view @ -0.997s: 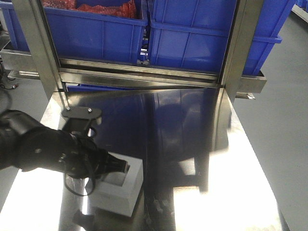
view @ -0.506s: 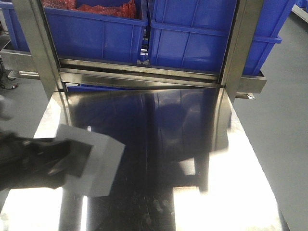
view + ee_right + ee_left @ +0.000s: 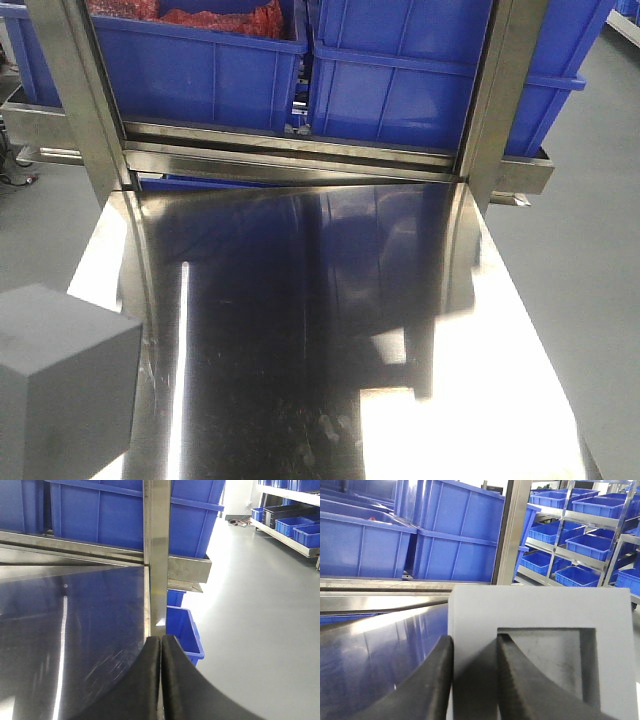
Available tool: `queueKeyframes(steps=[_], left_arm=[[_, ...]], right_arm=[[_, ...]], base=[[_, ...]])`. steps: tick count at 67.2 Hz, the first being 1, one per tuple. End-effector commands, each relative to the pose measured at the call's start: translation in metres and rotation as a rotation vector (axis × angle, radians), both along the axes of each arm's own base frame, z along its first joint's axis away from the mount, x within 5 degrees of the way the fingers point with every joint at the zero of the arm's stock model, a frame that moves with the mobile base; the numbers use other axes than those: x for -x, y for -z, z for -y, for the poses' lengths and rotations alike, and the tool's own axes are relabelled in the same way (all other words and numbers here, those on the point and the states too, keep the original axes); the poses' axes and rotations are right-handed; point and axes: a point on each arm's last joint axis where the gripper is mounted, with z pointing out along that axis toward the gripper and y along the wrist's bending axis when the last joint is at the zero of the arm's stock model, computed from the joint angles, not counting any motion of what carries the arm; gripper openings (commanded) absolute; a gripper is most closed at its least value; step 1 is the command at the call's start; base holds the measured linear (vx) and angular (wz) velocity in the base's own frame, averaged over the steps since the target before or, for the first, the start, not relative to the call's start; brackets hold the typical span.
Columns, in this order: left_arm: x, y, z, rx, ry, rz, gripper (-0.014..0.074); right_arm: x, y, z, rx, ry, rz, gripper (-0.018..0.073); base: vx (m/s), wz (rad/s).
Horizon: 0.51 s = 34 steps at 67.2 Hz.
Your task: Sort gray base to blue bin
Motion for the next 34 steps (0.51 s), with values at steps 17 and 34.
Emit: queueKeyframes(steps=[17, 34], left_arm=[[0.0038, -0.0086, -0.0002, 0.073, 0.024, 0.089, -0.0007], [0.0037, -0.0082, -0.0003, 0.066, 0.022, 0.088, -0.0007]], right_arm=[[-0.0003, -0.0059, 0.0002, 0.018, 0.003, 0.081, -0.0005], [-0.0003, -0.0059, 0.0002, 0.018, 0.003, 0.081, -0.0005]], base=[[0.00, 0.00], [0.00, 0.00]])
